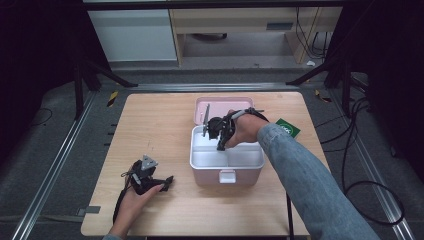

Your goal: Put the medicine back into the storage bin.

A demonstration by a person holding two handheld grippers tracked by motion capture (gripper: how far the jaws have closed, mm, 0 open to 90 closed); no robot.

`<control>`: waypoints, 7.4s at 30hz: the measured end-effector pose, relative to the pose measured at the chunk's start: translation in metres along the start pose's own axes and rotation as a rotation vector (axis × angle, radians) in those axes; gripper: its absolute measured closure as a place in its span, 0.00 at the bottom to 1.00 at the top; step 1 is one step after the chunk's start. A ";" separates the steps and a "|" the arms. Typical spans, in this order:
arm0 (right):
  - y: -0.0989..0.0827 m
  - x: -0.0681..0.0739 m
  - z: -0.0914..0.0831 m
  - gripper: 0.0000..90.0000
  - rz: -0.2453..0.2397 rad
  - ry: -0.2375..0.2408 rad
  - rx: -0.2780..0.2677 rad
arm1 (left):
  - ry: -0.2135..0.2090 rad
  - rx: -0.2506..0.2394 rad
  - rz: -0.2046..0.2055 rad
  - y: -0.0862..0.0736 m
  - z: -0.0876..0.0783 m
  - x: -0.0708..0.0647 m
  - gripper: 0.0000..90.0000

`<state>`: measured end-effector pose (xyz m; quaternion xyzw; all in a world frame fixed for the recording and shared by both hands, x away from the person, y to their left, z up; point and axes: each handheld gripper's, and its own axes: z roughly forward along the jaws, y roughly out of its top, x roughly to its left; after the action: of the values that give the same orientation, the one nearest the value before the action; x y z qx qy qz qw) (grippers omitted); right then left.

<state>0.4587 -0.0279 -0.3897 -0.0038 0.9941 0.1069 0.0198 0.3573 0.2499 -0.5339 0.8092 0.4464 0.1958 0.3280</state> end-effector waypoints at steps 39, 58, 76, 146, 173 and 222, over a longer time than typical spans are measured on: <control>-0.036 0.016 -0.095 1.00 0.088 -0.160 -0.266 | 0.006 0.002 -0.002 0.000 0.000 -0.001 0.03; -0.159 0.033 -0.142 1.00 0.324 -0.325 -0.289 | 0.006 0.000 -0.003 0.000 0.000 -0.001 0.03; -0.231 0.064 -0.099 1.00 0.422 -0.303 -0.255 | 0.007 0.001 -0.003 0.000 0.000 -0.001 0.03; -0.241 0.025 -0.042 0.09 0.768 -0.389 -0.275 | 0.010 0.000 -0.008 0.000 0.000 -0.001 0.03; -0.235 -0.042 -0.022 0.07 0.746 -0.315 -0.209 | 0.011 0.000 -0.006 0.000 0.000 -0.001 0.03; -0.242 -0.057 -0.009 0.18 0.768 -0.234 -0.154 | 0.015 -0.003 -0.012 0.000 0.000 -0.002 0.03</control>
<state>0.5180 -0.2664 -0.4306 0.3785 0.9032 0.1805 0.0913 0.3565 0.2482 -0.5343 0.8044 0.4536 0.2005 0.3271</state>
